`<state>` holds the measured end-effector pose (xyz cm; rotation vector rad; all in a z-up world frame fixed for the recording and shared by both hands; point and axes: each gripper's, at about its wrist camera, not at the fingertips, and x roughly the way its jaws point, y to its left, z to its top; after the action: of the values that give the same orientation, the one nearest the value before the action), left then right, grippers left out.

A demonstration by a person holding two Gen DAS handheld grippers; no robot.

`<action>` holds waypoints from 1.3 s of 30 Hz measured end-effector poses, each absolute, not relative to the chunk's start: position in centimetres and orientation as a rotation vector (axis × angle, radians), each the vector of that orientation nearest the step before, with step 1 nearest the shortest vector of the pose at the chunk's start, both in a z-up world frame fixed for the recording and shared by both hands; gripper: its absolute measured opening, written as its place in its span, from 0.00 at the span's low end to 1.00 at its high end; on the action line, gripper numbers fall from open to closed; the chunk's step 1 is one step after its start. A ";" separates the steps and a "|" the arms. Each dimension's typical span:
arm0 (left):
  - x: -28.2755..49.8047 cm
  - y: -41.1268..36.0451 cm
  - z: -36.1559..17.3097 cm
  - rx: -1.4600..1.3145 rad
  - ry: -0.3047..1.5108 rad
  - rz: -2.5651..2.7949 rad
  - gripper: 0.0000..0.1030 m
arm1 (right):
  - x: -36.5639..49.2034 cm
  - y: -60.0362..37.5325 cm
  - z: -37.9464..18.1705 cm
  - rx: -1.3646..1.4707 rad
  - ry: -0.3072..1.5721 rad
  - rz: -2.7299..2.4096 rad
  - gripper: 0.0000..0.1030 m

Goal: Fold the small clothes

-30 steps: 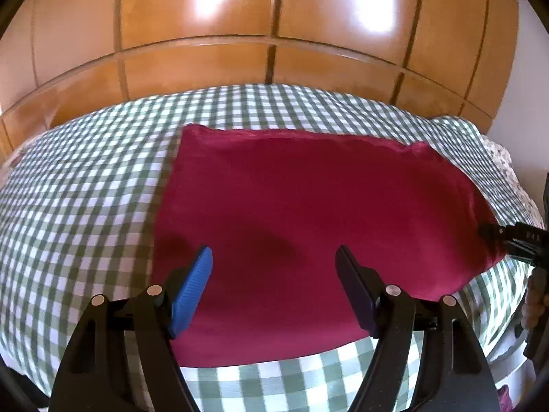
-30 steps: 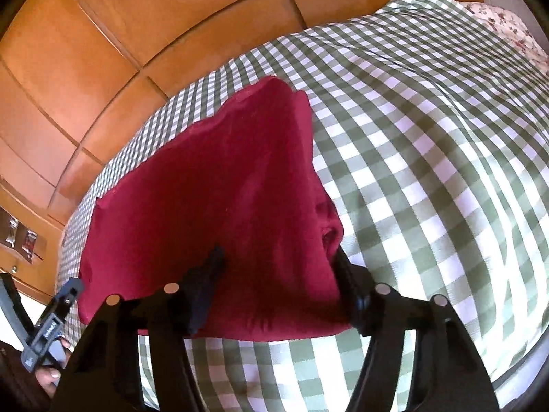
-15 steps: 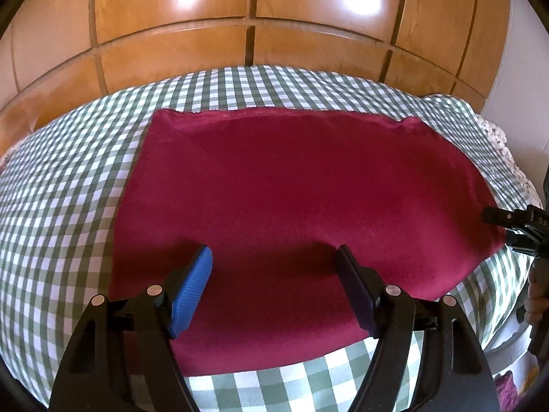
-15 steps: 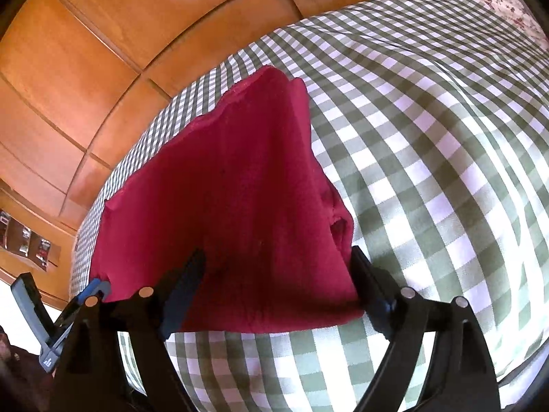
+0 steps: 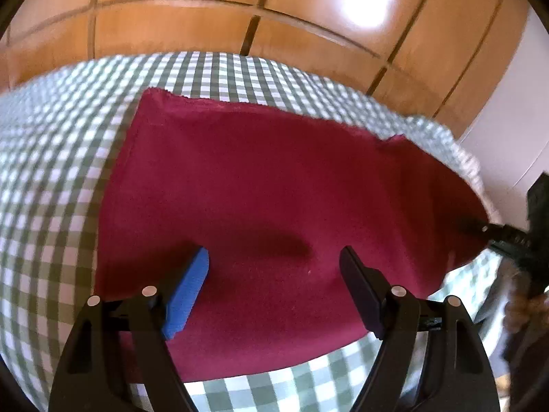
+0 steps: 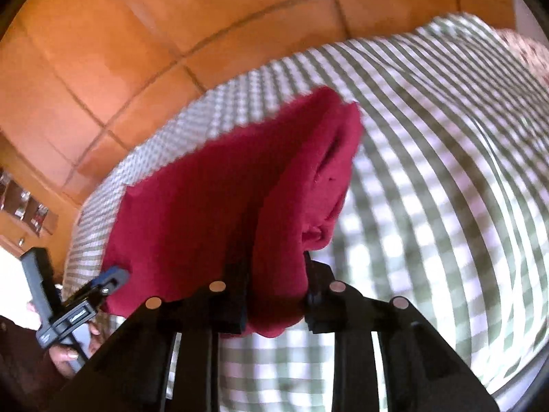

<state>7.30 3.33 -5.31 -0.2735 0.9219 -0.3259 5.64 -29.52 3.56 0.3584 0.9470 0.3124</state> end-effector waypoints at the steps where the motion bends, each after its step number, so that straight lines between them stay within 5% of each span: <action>1: 7.5 4.0 -5.1 -0.317 0.923 -0.348 0.75 | 5.7 -28.9 4.2 0.348 0.934 0.333 0.20; 12: 7.8 10.6 -2.9 -0.658 0.859 -0.476 0.73 | 5.3 -14.9 9.2 0.152 0.848 0.656 0.14; 19: 8.6 14.3 -3.0 -0.854 0.844 -0.550 0.78 | 4.9 -5.6 4.7 -0.009 0.942 0.771 0.14; 27: 10.9 13.3 -4.2 -0.769 0.947 -0.530 0.78 | 3.5 -1.9 1.7 -0.179 0.919 0.774 0.15; 28: 11.1 13.0 -4.2 -0.751 0.953 -0.517 0.76 | 3.4 -1.9 1.7 -0.168 0.916 0.784 0.18; 30: 11.9 12.6 -4.4 -0.713 0.980 -0.476 0.53 | 3.0 -2.9 2.2 -0.108 0.924 0.842 0.36; 31: 12.5 12.3 -4.6 -0.693 1.004 -0.456 0.47 | 2.8 -3.4 2.5 -0.085 0.922 0.864 0.55; 32: 12.8 12.1 -4.7 -0.673 1.016 -0.442 0.37 | 2.4 -4.3 3.0 -0.066 0.911 0.883 0.59; 39: 12.4 11.5 -2.7 -0.556 0.955 -0.391 0.10 | 2.0 -13.5 5.0 0.108 0.884 0.781 0.59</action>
<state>12.41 11.45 -2.73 -0.5556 0.9549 -0.3910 1.97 -13.50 5.01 0.1081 0.8842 0.7806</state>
